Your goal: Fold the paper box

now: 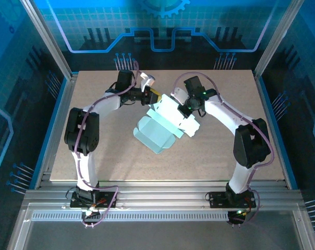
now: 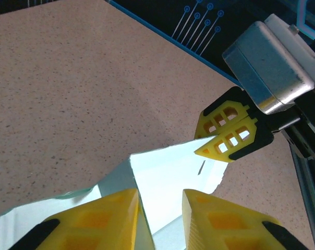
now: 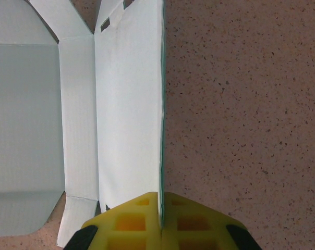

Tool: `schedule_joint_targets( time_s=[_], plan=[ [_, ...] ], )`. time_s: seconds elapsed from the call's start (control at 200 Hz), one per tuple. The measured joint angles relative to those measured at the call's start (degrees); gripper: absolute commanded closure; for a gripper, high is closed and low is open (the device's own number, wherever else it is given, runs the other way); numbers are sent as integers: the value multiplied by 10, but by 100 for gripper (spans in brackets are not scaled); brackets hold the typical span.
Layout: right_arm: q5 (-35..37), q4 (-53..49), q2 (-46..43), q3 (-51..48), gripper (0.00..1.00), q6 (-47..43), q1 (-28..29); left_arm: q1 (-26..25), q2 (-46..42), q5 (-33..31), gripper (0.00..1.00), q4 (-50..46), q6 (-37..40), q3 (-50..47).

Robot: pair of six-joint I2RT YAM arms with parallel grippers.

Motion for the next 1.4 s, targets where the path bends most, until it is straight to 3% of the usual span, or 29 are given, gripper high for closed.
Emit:
schedule_joint_targets(
  time_s=[0.3,0.425,0.615,0.755,1.041,1.396],
  plan=[
    [5,0,0,5,100,7,0,-33,32,-8,69,-58,36,43],
    [7,2,0,5,100,9,0,-31,32,-10,64,-56,34,42],
    [9,4,0,5,100,9,0,-16,11,-16,50,0,16,-24],
    [23,4,0,5,100,9,0,13,-38,-25,46,95,-34,-114],
    [89,31,0,-17,100,0,2,52,-111,-105,33,273,-123,-227],
    [223,113,-5,-74,100,-37,25,17,-121,-214,19,256,-74,-243]
  ],
)
